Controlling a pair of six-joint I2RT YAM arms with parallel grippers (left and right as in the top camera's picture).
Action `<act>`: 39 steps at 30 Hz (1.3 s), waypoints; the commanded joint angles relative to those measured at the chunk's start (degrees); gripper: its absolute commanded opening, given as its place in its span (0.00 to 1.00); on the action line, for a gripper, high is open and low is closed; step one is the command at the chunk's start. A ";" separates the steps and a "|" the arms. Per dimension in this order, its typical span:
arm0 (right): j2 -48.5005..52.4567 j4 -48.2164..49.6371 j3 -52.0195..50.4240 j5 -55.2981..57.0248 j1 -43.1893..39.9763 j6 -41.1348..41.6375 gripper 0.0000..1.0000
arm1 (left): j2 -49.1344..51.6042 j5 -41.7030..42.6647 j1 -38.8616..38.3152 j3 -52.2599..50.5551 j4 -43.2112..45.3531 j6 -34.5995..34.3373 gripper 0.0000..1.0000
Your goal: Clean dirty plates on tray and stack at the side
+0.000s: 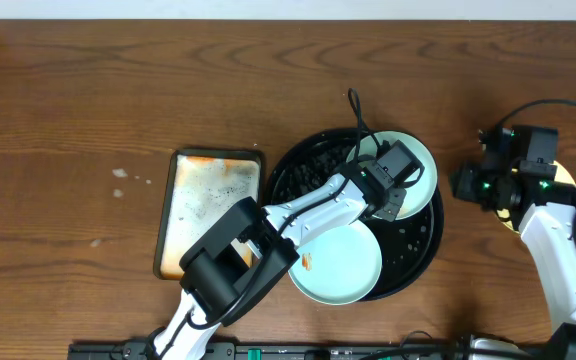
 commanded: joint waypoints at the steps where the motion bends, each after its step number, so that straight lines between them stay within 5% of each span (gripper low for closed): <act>1: -0.28 4.66 -4.13 -3.45 -0.07 -4.52 0.36 | 3.02 -3.67 0.57 -2.23 -2.64 1.03 0.07; 11: 3.17 24.04 -11.63 -6.01 2.38 -5.05 0.30 | 3.02 -0.70 0.57 -2.23 -2.69 1.01 0.07; 22: 9.29 26.71 -11.63 -4.39 2.99 -3.82 0.30 | 3.02 2.32 -1.99 -2.23 -3.61 1.05 0.08; 30: 13.18 28.33 -11.63 -0.72 2.99 -2.97 0.01 | 3.02 2.03 -2.01 -2.23 -3.80 1.03 0.07; 39: 13.18 25.68 -11.63 4.15 2.99 1.18 0.01 | 3.02 -1.62 -0.44 -1.75 -5.07 -2.67 0.07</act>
